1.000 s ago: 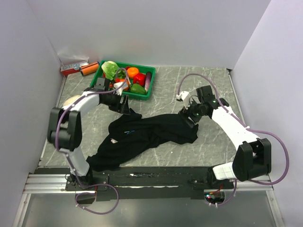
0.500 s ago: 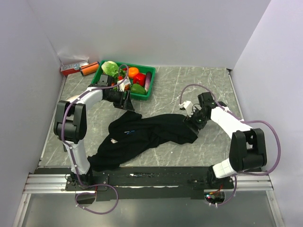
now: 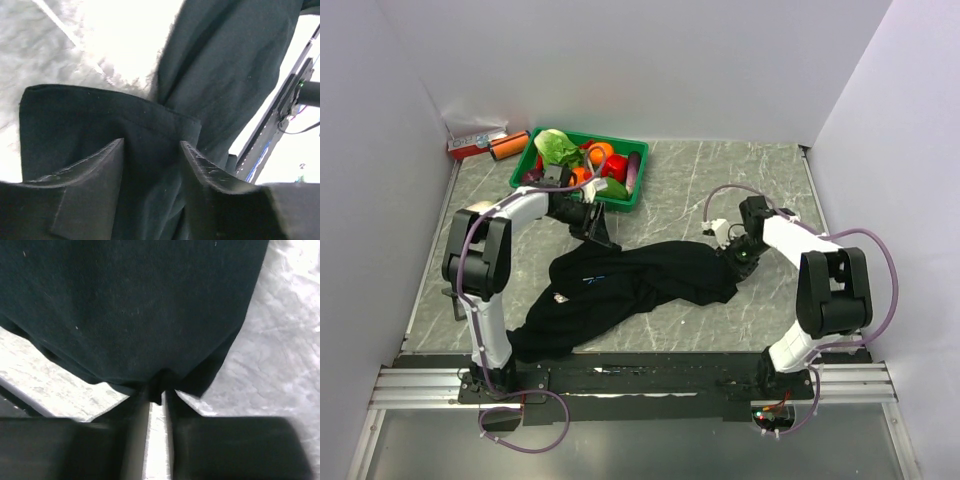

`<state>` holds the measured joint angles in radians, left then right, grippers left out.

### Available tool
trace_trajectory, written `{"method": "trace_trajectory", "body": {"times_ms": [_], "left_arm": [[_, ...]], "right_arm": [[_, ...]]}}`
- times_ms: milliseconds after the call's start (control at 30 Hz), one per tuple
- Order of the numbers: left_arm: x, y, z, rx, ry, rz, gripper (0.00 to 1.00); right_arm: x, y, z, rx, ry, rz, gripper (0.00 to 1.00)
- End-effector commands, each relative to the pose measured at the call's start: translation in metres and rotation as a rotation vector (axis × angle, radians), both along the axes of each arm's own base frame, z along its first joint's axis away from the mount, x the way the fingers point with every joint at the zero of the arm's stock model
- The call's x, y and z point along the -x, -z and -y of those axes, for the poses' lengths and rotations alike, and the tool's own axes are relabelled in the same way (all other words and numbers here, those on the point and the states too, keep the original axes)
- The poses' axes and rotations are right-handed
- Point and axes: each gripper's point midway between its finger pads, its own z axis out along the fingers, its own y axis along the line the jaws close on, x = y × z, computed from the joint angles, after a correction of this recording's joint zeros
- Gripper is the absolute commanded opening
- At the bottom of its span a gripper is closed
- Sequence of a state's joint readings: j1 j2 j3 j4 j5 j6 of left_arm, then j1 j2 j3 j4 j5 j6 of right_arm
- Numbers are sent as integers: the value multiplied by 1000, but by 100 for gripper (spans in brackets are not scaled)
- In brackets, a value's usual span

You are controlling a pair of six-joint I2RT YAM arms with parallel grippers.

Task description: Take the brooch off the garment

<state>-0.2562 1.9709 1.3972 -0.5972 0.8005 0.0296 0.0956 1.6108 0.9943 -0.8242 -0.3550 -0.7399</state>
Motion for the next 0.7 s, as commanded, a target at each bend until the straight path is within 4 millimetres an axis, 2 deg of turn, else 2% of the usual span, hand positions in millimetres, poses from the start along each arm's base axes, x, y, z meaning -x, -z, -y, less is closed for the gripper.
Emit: {"method": "trace_trajectory", "body": {"times_ms": [0, 33, 100, 133, 167, 200, 267, 300, 333, 367, 400, 467, 500, 533, 567, 600, 667], "left_arm": [[-8, -9, 11, 24, 23, 32, 46], [-15, -17, 11, 22, 24, 64, 32], [-23, -30, 5, 5, 37, 124, 17], [-32, -44, 3, 10, 32, 170, 6], [-37, -62, -2, 14, 27, 223, 3], [-45, -76, -11, 15, 5, 262, 1], [-59, -127, -21, 18, -2, 419, 1], [-65, -144, -31, 1, -22, 475, 1], [-72, -172, -35, 1, -28, 559, 1], [-75, -190, -40, -10, -33, 627, 1], [-77, -219, -50, -36, -65, 725, 1], [-77, -260, -58, -60, -80, 869, 1], [-70, -287, -62, -68, -96, 950, 1], [-74, -312, -69, -93, -131, 1041, 1], [-65, -339, -74, -101, -153, 1124, 1], [-64, -356, -79, -110, -177, 1183, 1], [-56, -402, -91, -136, -235, 1321, 1]], "right_arm": [[-12, -17, -5, -28, 21, 16, 0], [-19, -22, -2, -21, 35, 42, 0], [-37, -41, 4, -6, 60, 138, 0], [-45, -51, 11, -9, 99, 176, 0], [-54, -66, 15, -20, 125, 223, 0], [-72, -90, 19, -34, 156, 294, 0], [-92, -123, 40, -71, 277, 363, 0], [-109, -159, 43, -107, 303, 447, 0], [-116, -177, 47, -133, 348, 479, 0], [-123, -197, 58, -143, 391, 531, 0], [-136, -233, 62, -165, 401, 629, 0], [-142, -272, 68, -193, 449, 730, 0], [-147, -299, 76, -196, 473, 808, 0], [-151, -320, 80, -212, 502, 869, 0], [-150, -340, 83, -220, 519, 925, 0], [-149, -364, 90, -222, 541, 990, 0], [-146, -396, 97, -240, 583, 1073, 0]]}}
